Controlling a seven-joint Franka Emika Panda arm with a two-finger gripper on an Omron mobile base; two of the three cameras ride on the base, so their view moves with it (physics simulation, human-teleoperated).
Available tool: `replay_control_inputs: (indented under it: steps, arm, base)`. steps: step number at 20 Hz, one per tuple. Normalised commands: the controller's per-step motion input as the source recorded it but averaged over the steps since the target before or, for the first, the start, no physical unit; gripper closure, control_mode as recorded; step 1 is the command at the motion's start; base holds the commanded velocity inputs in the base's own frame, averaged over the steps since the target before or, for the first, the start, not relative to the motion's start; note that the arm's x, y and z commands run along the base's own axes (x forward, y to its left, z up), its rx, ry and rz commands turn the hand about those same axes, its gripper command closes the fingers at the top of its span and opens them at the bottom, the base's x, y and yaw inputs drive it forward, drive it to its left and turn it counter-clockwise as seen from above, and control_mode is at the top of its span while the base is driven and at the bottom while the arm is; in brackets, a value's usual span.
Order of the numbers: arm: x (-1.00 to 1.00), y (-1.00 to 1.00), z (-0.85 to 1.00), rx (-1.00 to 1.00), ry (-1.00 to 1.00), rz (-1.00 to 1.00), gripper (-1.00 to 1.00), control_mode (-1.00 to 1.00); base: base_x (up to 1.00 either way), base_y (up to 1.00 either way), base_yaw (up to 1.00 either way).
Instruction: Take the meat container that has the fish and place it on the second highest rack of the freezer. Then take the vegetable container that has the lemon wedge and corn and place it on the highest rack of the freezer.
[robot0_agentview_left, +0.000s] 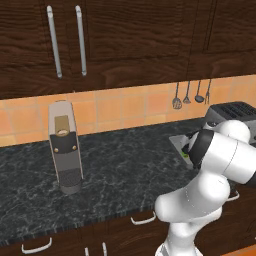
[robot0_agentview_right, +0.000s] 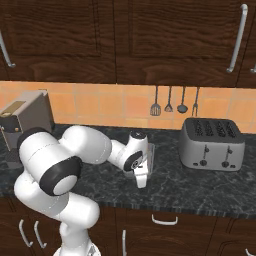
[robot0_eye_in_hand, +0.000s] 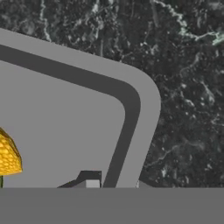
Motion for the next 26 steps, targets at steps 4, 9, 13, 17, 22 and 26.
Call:
replay_control_inputs:
  steps: [4,9,13,17,22,26]
  arm:
    - [0.00,0.00,0.00,0.00,0.00,0.00,1.00,-1.00]
    - [-0.17,0.00,0.36,0.00,0.00,0.00,1.00,-1.00]
    - [-0.26,0.00,0.67,0.00,-0.03,-0.02,1.00,-1.00]
    - [-0.32,0.15,0.60,0.00,-0.13,-0.07,1.00,-1.00]
    - [-0.41,0.42,0.42,0.00,-0.11,-0.18,1.00,-1.00]
    - [-0.48,0.59,0.34,0.00,-0.04,-0.22,1.00,-1.00]
  base:
    - [0.00,0.00,0.00]
    - [0.00,0.00,0.00]
    - [0.00,0.00,0.00]
    - [0.00,0.00,0.00]
    - [0.00,0.00,0.00]
    - [0.00,0.00,0.00]
